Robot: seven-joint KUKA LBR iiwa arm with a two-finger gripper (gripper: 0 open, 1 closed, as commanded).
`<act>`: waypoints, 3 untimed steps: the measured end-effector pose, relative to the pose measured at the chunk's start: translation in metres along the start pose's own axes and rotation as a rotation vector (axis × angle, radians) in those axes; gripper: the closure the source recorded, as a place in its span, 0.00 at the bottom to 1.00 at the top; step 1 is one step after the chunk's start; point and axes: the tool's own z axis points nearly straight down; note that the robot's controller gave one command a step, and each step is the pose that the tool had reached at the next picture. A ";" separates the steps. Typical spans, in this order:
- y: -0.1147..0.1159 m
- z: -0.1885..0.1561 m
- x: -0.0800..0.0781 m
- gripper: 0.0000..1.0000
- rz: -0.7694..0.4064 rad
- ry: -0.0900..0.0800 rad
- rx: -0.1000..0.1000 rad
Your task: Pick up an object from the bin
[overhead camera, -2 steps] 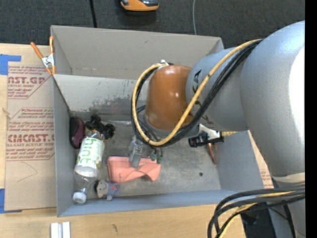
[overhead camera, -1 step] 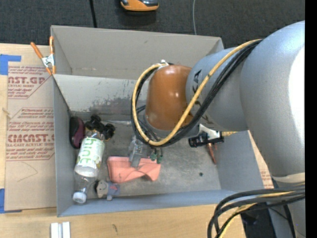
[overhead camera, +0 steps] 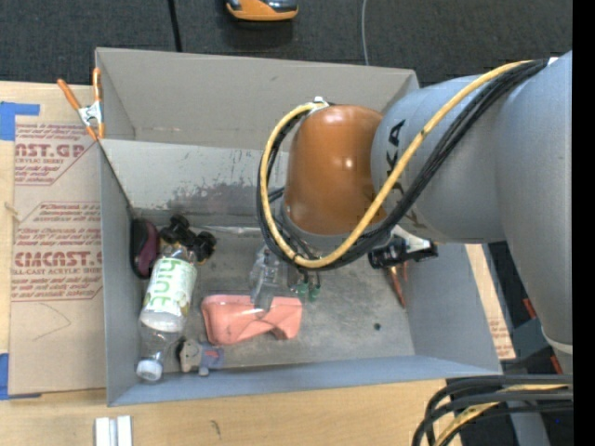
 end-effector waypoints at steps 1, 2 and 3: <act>-0.001 -0.071 -0.041 1.00 -0.066 -0.008 -0.003; 0.015 -0.016 0.016 0.00 0.321 0.000 0.000; 0.015 -0.018 0.014 0.00 0.321 -0.006 -0.003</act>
Offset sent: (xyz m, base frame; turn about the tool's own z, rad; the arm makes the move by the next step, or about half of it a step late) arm -0.0099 0.0168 0.0189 0.3235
